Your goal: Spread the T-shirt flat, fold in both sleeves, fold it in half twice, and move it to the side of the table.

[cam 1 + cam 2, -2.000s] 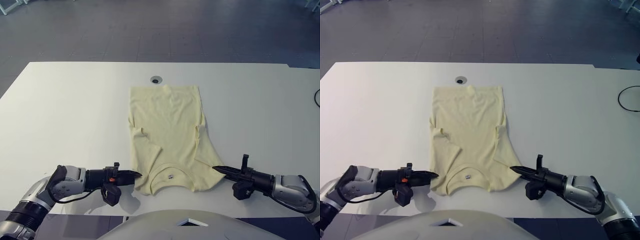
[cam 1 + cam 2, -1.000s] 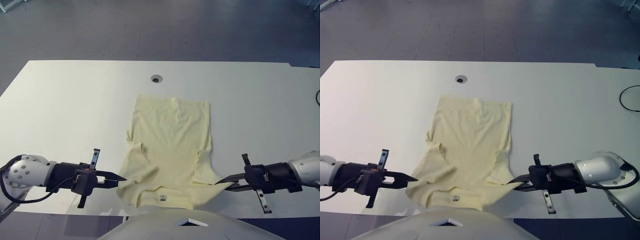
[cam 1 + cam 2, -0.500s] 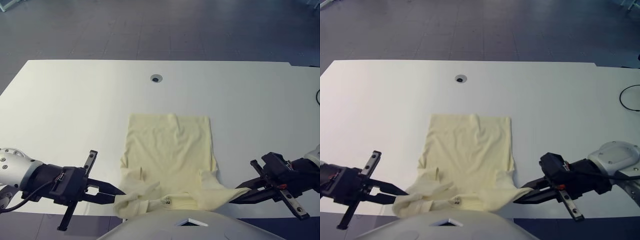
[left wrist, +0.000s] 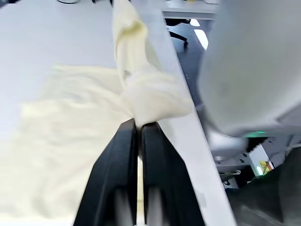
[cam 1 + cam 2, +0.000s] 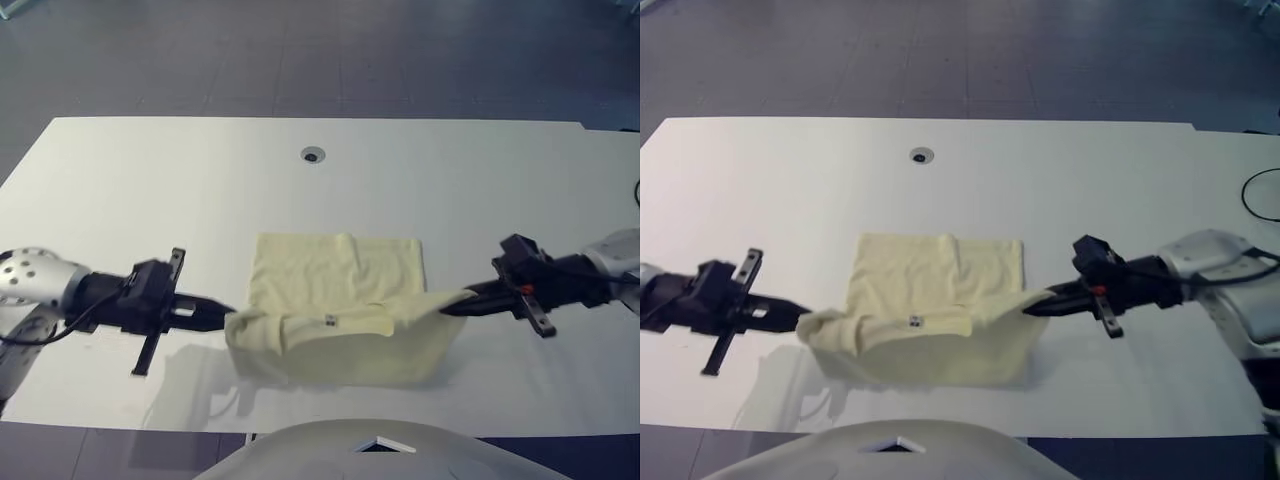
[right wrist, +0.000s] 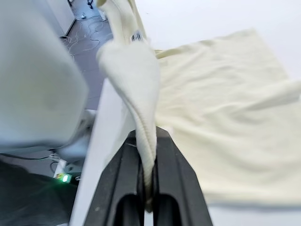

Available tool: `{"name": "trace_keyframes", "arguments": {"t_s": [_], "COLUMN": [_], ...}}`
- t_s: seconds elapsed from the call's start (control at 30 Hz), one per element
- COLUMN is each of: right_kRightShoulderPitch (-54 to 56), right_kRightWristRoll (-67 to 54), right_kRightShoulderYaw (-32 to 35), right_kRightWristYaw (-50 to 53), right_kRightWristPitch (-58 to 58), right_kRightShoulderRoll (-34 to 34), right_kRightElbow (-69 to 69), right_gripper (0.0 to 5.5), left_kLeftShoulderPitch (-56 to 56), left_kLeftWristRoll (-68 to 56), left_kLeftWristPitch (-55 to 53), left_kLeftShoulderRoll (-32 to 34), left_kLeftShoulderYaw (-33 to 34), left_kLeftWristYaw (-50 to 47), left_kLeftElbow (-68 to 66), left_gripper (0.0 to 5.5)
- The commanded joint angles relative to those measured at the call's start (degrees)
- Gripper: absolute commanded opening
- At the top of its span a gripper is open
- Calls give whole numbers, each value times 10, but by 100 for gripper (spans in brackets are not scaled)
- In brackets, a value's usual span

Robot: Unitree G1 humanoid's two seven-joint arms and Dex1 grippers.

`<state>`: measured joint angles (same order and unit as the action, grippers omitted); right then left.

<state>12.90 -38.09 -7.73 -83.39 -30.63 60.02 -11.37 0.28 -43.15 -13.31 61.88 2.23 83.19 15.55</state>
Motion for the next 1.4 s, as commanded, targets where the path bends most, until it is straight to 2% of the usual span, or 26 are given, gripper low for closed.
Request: {"name": "trace_keyframes", "arguments": {"t_s": [0.03, 0.27, 0.53, 0.8, 1.07, 1.17, 1.2, 1.4], "right_kRightShoulderPitch": [80, 136, 173, 181, 212, 221, 224, 256], "right_kRightWristRoll": [70, 137, 168, 206, 247, 246, 244, 239], "right_kRightShoulderYaw": [-52, -70, -56, -58, -56, -50, -46, -1], "right_kRightWristYaw": [-8, -32, -44, -25, 1, 3, 4, 41], "right_kRightWristPitch": [33, 79, 104, 138, 174, 158, 148, 91], "right_kRightShoulderRoll": [-60, -105, -121, -156, -209, -225, -229, -250], "right_kRightElbow": [84, 190, 262, 328, 438, 477, 489, 582], "right_gripper": [0, 0, 0, 0, 0, 0, 35, 130], "left_kLeftShoulderPitch": [-85, -163, -205, -256, -281, -299, -304, -312], "left_kLeftWristRoll": [49, 121, 141, 223, 260, 257, 258, 275], "left_kLeftWristPitch": [-8, 18, 11, 80, 109, 88, 81, 59], "left_kLeftShoulderRoll": [-44, -93, -140, -188, -239, -261, -267, -277], "left_kLeftShoulderYaw": [-50, -82, -82, -108, -105, -93, -91, -91], "left_kLeftWristYaw": [21, 52, 42, 39, 11, -16, -24, -51], "left_kLeftElbow": [-81, -206, -240, -356, -451, -484, -494, -532], "left_gripper": [2, 2, 2, 2, 2, 52, 73, 175]}}
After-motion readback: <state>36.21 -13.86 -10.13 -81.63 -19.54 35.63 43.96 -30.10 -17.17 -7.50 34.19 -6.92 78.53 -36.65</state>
